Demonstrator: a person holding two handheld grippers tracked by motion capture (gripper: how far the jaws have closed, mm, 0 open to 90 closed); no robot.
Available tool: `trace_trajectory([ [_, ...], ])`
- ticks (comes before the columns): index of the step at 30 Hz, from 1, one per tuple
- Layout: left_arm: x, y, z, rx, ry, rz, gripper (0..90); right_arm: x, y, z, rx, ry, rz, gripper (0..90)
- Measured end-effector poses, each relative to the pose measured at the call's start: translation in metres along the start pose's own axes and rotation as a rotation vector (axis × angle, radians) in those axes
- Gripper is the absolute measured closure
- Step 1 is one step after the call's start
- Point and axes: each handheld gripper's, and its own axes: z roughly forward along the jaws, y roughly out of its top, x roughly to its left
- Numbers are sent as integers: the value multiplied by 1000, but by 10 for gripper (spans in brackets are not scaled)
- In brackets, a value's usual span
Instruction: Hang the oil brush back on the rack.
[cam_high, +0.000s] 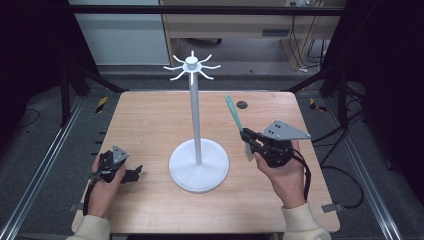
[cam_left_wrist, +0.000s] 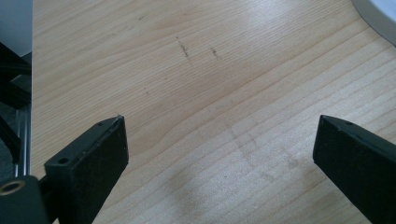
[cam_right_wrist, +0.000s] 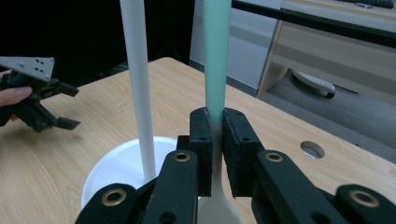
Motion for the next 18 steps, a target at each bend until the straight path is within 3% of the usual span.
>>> trace_trajectory([
  [18,-1,0,1,5,-1,5,29,15,22,-20,-117,15,-28,826],
])
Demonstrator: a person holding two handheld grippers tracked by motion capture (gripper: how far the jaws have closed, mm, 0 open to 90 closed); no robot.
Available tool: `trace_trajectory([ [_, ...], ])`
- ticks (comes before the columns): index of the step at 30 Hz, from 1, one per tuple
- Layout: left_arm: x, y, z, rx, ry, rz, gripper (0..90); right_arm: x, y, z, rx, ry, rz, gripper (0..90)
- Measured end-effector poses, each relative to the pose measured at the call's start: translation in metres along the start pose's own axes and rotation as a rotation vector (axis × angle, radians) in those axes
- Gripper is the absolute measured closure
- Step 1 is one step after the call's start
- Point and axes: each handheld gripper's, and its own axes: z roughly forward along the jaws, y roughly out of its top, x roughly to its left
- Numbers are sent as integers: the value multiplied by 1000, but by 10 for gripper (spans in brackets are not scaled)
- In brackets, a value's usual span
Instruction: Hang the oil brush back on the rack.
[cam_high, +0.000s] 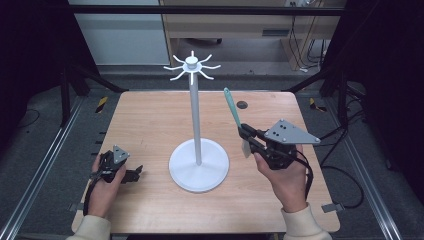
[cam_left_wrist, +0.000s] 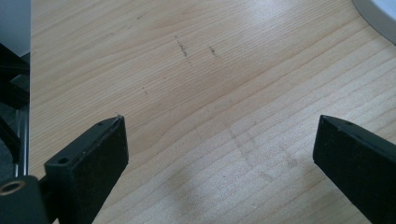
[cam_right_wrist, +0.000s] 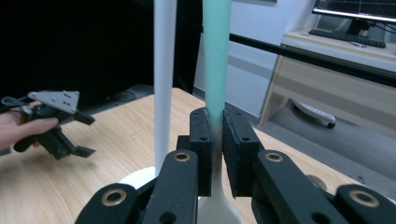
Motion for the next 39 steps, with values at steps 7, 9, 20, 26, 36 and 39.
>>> trace_trajectory([
  [7,0,0,-1,-3,1,-3,29,7,11,0,-46,21,1,827],
  [9,0,0,-1,-3,0,-3,28,7,14,0,-55,19,3,827],
  [20,0,0,0,-2,-5,-2,28,7,28,-2,-79,38,9,826],
  [26,0,0,0,-3,-3,-3,28,9,33,-1,-79,43,-5,826],
  [36,0,0,0,-2,-5,-1,28,12,38,3,-72,54,-13,826],
  [39,0,0,0,-3,-5,-1,28,13,39,4,-67,56,-13,826],
])
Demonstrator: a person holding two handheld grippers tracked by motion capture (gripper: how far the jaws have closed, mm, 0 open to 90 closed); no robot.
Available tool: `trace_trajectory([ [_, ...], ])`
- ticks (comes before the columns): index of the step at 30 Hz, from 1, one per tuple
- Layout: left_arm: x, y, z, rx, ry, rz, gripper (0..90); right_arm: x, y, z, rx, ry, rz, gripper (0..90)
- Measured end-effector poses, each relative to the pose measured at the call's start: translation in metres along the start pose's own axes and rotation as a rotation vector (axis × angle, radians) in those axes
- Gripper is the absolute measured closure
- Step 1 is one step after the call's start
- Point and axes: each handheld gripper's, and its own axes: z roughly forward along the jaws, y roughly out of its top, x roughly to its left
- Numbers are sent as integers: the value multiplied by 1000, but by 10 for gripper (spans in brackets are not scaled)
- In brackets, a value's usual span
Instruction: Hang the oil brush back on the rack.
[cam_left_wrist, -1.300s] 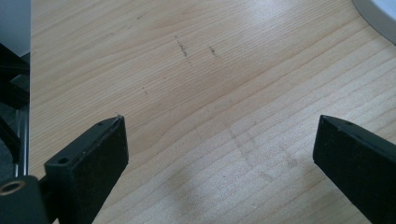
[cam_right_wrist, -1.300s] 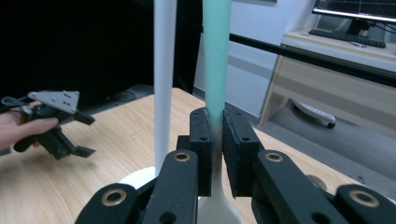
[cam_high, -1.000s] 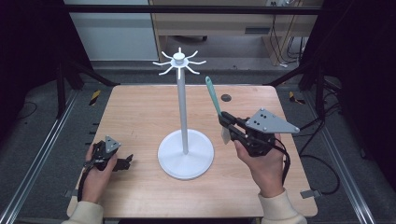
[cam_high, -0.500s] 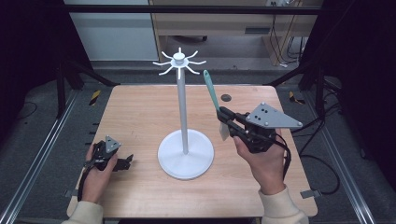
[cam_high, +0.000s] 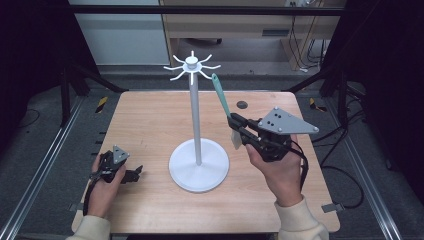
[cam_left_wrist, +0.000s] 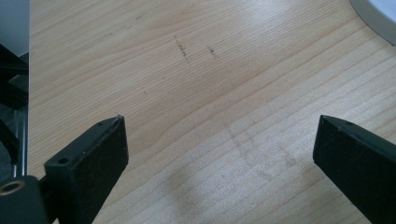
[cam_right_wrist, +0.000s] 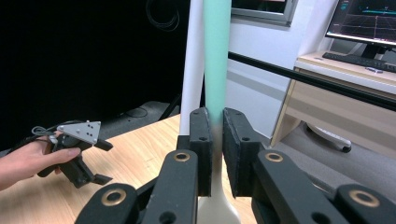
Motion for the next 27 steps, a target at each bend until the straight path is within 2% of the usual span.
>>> trace_trajectory([
  [27,-1,0,1,10,-10,5,28,1,-1,11,27,8,3,826],
])
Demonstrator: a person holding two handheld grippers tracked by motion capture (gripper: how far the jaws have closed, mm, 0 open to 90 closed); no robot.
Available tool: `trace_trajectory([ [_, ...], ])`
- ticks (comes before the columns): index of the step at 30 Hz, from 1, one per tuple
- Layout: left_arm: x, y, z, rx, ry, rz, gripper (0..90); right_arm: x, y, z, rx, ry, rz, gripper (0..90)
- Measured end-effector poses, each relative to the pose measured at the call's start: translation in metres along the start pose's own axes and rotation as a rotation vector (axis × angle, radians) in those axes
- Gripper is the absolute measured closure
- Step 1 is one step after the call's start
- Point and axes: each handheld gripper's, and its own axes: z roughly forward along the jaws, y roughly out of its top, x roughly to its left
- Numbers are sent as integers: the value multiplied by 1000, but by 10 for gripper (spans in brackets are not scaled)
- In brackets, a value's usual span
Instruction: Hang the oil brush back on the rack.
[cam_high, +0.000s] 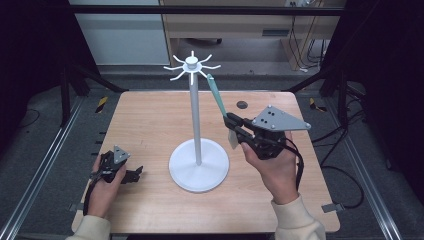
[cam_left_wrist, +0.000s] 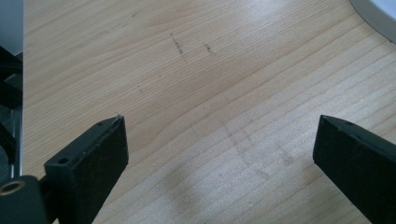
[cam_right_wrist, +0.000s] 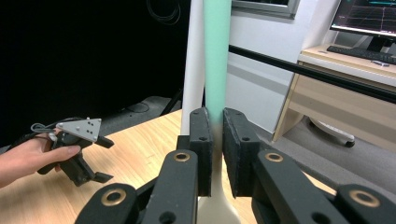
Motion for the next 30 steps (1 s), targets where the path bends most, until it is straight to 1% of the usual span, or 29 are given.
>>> trace_trajectory([
  [6,0,0,0,0,-2,0,28,1,2,4,1,3,-2,825],
  [20,-1,0,0,3,-7,4,29,1,0,10,8,2,9,824],
  [30,0,0,0,4,-3,3,29,2,-1,13,9,7,16,823],
])
